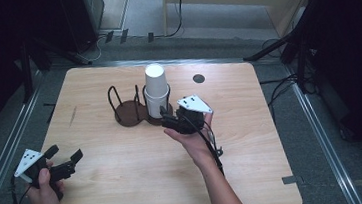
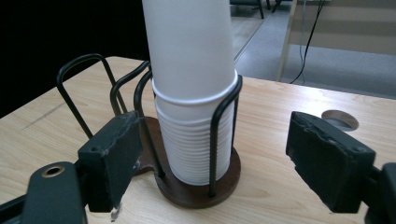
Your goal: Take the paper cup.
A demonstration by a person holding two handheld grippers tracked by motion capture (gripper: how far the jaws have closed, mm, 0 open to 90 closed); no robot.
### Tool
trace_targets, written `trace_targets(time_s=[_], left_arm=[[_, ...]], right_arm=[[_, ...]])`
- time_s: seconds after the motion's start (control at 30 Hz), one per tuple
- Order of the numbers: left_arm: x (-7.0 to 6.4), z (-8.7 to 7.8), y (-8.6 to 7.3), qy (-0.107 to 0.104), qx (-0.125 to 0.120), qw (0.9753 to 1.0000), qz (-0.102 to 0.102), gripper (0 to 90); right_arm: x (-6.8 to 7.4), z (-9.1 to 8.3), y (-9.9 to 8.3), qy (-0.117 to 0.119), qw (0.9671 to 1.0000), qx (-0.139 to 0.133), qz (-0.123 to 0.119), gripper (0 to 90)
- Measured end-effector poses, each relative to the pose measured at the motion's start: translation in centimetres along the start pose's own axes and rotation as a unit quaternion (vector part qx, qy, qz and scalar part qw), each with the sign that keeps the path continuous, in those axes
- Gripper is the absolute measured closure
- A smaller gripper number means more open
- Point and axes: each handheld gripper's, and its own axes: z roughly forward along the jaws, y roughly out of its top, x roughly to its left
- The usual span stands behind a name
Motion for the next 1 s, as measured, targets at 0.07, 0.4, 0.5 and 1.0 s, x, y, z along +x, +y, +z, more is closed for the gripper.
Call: trace_targets(time_s=[0.07, 0.4, 0.5, 1.0], left_arm=[[0.0, 0.0, 0.0, 0.000, 0.000, 1.0000, -0.001, 0.0], [0.1, 0.1, 0.0, -0.002, -0.001, 1.0000, -0.004, 0.0], [0.0, 0.1, 0.0, -0.003, 0.001, 1.0000, -0.002, 0.0], [-0.1, 0.3, 0.1, -0.004, 0.005, 1.0000, 0.003, 0.0]], right_arm=[[0.2, 0.4, 0.2, 0.002, 1.0000, -0.001, -0.002, 17.8], [1.4, 2.8, 1.5, -0.009, 0.9999, 0.003, -0.013, 16.2], [1.4, 3.6, 1.8, -0.011, 0.9998, 0.008, -0.011, 15.9], [1.1, 6.4, 3.1, -0.006, 0.9998, 0.001, 0.018, 13.8]])
